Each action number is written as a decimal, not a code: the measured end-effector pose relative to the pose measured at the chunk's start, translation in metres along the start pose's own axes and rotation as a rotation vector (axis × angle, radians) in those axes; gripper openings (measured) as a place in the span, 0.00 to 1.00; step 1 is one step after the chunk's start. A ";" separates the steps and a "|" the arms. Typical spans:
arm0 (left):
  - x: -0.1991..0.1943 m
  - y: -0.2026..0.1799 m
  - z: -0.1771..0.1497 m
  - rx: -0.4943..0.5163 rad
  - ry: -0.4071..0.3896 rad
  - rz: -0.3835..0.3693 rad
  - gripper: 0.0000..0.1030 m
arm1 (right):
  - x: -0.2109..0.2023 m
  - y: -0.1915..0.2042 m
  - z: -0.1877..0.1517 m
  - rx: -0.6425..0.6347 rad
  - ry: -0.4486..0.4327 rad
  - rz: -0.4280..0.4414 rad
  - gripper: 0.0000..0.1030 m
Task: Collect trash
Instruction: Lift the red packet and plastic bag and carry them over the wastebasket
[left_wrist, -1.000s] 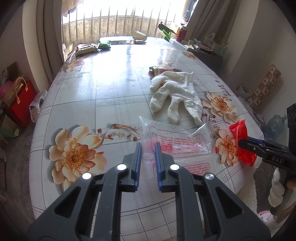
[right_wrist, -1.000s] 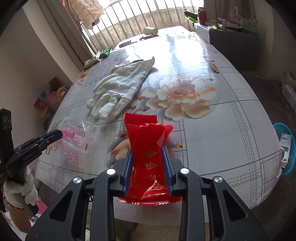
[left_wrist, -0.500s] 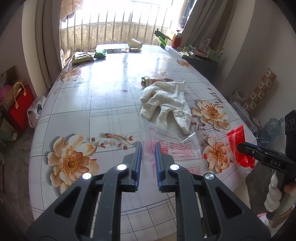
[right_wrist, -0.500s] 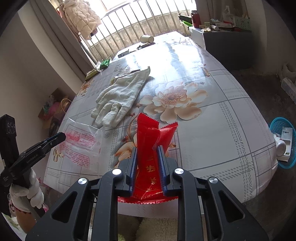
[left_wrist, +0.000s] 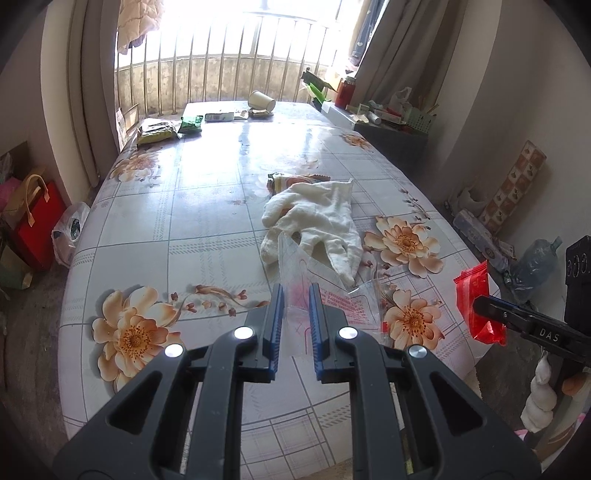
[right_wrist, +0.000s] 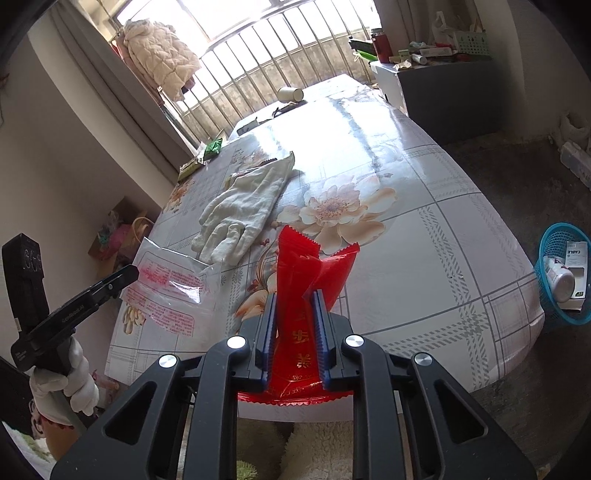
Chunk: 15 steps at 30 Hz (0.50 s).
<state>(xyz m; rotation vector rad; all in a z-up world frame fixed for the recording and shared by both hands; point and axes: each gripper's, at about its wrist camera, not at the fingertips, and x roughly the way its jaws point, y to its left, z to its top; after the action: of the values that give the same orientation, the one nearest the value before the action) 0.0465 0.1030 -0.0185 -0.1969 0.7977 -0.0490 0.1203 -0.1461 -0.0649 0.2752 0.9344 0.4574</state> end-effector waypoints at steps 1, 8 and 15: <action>-0.001 -0.001 0.001 -0.002 -0.001 -0.005 0.12 | -0.001 -0.001 0.000 0.003 -0.003 0.003 0.18; -0.004 -0.009 0.008 0.012 -0.016 -0.024 0.12 | -0.008 -0.003 -0.003 0.021 -0.023 0.009 0.18; 0.001 -0.023 0.018 0.047 -0.020 -0.047 0.11 | -0.021 -0.014 -0.004 0.045 -0.049 0.002 0.18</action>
<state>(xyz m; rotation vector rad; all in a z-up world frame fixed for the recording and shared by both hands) 0.0608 0.0827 -0.0025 -0.1717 0.7714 -0.1097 0.1094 -0.1682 -0.0579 0.3269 0.8973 0.4297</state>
